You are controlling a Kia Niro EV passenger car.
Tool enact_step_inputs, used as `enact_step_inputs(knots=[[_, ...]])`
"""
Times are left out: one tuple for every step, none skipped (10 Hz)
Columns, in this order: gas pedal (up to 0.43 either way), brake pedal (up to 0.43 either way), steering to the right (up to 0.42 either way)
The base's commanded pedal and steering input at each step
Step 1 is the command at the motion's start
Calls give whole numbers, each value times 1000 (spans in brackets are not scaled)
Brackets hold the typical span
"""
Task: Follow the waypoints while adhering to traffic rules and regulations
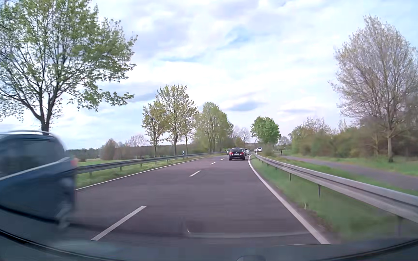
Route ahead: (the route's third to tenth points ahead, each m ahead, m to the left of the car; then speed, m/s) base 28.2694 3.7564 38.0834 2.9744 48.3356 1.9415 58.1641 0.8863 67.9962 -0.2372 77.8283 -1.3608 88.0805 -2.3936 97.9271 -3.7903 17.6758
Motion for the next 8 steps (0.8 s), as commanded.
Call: enact_step_inputs(knots=[[0, 0, 7], [0, 0, 7], [0, 0, 7], [0, 0, 7], [0, 0, 7], [0, 0, 7], [0, 0, 6], [0, 0, 6]])
